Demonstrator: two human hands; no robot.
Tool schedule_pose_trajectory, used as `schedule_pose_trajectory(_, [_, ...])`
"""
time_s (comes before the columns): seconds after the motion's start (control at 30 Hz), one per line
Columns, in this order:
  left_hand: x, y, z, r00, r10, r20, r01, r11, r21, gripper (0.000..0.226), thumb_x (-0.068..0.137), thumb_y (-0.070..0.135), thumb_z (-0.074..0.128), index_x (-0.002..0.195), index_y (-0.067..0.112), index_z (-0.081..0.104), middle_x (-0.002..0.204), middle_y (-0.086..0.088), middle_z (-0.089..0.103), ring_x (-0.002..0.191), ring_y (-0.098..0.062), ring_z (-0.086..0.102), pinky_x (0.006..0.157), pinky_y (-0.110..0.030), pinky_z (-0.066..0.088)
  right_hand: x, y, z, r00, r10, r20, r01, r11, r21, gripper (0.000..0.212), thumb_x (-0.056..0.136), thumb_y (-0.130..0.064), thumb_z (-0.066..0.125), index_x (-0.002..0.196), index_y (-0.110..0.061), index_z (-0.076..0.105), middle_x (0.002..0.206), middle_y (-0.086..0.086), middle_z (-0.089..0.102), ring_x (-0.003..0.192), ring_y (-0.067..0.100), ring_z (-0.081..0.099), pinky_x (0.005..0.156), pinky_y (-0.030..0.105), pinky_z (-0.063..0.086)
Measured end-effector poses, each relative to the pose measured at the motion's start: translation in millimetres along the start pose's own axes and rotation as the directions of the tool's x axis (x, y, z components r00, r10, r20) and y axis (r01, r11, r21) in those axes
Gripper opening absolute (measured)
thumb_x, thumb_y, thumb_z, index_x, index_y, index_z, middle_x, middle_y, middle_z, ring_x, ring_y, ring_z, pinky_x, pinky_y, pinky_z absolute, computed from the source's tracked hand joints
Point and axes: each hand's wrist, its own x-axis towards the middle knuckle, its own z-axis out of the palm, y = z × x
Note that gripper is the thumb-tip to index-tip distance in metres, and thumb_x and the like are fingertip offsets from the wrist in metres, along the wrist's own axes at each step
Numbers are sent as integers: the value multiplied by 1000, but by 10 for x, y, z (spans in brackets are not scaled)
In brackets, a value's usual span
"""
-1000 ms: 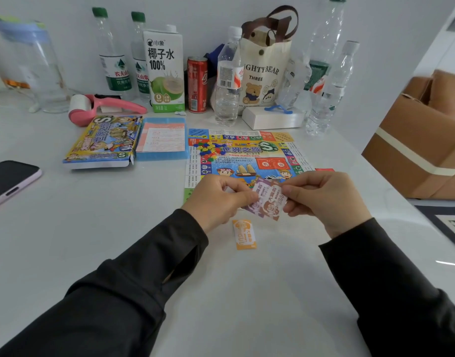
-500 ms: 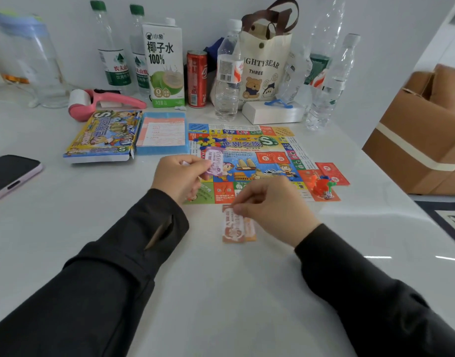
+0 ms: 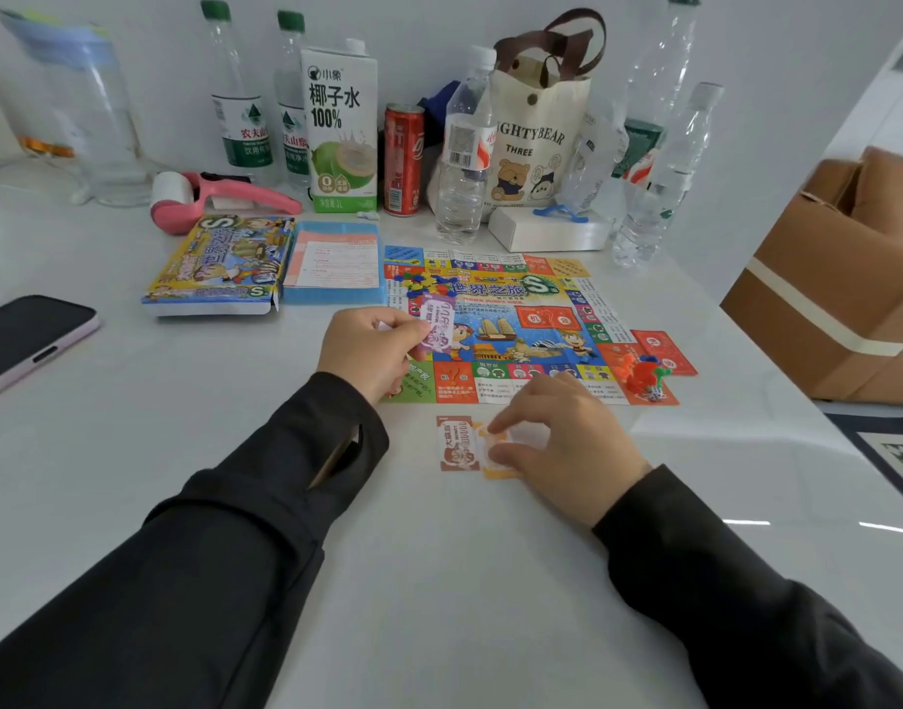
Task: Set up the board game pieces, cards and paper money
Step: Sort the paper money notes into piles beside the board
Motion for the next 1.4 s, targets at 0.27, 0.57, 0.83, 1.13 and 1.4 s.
schedule_pose_trajectory(0.27, [-24,-11,19,999,46,-2,-46,998,41,14,89,15,60,76,12,64,64,-5,59,31,-4,41,36,-13,33,-57,111,-66,1000,29,-9,-30,997,-77,13,76,-22,74,89,-20,73,86,-13,49,90,10,41,79,20,28])
schedule_pose_trajectory(0.57, [-128,-8,21,998,66,22,-68,989,131,16,87,23,62,71,20,63,74,2,64,50,-7,53,50,-15,39,-71,173,-172,993,117,-31,-121,977,-178,22,79,-22,71,101,-20,70,100,-6,57,107,19,45,90,26,30])
schedule_pose_trajectory(0.83, [-244,71,110,992,-17,124,6,996,87,13,85,21,64,73,21,62,69,4,61,36,2,51,37,-8,35,192,-39,-161,951,236,-199,-168,936,309,19,86,-21,62,105,-21,67,91,-11,64,83,4,56,68,2,36])
schedule_pose_trajectory(1.13, [-328,70,220,969,-77,233,90,995,-47,29,95,24,50,75,12,67,54,-2,54,36,-9,36,36,-17,28,361,35,-244,914,399,-66,-244,673,698,20,86,-12,63,69,-21,69,53,-9,62,53,8,50,56,24,43])
schedule_pose_trajectory(1.4, [-342,118,199,761,-450,468,634,357,-686,49,97,40,36,93,-2,62,72,-16,64,64,-22,61,57,-29,54,425,-82,-470,898,364,-248,-150,782,606,20,81,-5,66,63,-15,67,45,-1,61,37,9,53,44,20,47])
